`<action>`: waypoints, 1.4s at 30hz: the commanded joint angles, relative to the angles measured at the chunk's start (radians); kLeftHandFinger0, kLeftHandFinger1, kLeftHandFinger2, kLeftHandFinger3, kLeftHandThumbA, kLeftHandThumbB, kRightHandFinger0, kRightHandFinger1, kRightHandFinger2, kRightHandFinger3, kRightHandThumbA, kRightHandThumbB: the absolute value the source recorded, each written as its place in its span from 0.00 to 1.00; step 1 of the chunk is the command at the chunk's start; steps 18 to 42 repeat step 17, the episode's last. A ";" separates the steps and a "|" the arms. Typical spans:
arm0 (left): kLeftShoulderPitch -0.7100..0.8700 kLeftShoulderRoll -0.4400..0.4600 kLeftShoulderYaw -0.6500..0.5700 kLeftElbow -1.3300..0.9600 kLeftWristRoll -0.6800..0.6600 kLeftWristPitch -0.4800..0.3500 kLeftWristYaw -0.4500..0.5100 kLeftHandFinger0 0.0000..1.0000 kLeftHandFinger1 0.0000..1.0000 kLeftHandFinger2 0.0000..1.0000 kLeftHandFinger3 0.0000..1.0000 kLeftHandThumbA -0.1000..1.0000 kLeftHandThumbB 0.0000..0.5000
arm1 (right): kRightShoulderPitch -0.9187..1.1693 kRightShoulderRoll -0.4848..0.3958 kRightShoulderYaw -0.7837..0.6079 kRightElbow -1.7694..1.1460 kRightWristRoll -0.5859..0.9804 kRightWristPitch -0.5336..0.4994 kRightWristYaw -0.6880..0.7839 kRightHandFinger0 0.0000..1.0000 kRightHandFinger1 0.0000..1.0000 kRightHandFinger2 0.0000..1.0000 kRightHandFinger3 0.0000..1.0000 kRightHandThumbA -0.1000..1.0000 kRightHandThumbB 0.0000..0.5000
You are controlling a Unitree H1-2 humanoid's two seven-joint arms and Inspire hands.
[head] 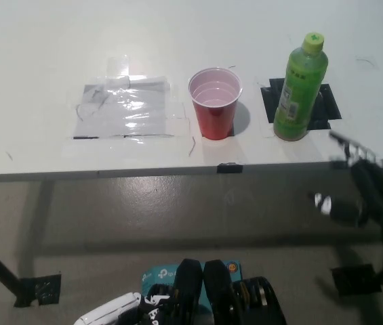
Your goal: The robot uses its right hand to pick up a bottle kept in the middle of the desk and tilt it into a cup kept next to it to pour water out
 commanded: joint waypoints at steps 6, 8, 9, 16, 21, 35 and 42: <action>0.001 0.020 0.023 -0.031 -0.007 -0.020 -0.008 1.00 1.00 1.00 1.00 0.43 1.00 | 0.224 0.053 0.106 -0.190 -0.126 -0.213 -0.128 0.88 1.00 1.00 1.00 0.45 0.55; 0.006 0.020 0.024 -0.039 -0.005 -0.016 -0.005 1.00 1.00 1.00 1.00 0.44 1.00 | 0.229 0.047 0.101 -0.150 -0.097 -0.255 -0.129 0.94 1.00 1.00 1.00 0.39 0.50; 0.007 0.021 0.025 -0.041 -0.006 -0.013 -0.005 1.00 1.00 1.00 1.00 0.44 1.00 | 0.225 0.035 0.095 -0.113 -0.054 -0.292 -0.121 0.98 1.00 1.00 1.00 0.37 0.47; -0.008 0.023 0.024 -0.033 -0.004 -0.018 -0.009 1.00 1.00 1.00 1.00 0.44 1.00 | 0.184 -0.012 0.057 0.040 0.175 -0.425 -0.008 0.83 0.92 0.95 1.00 0.24 0.36; -0.008 0.023 0.024 -0.033 -0.004 -0.018 -0.009 1.00 1.00 1.00 1.00 0.44 1.00 | 0.184 -0.012 0.057 0.040 0.175 -0.425 -0.008 0.83 0.92 0.95 1.00 0.24 0.36; -0.008 0.023 0.024 -0.033 -0.004 -0.018 -0.009 1.00 1.00 1.00 1.00 0.44 1.00 | 0.184 -0.012 0.057 0.040 0.175 -0.425 -0.008 0.83 0.92 0.95 1.00 0.24 0.36; -0.008 0.023 0.024 -0.033 -0.004 -0.018 -0.009 1.00 1.00 1.00 1.00 0.44 1.00 | 0.184 -0.012 0.057 0.040 0.175 -0.425 -0.008 0.83 0.92 0.95 1.00 0.24 0.36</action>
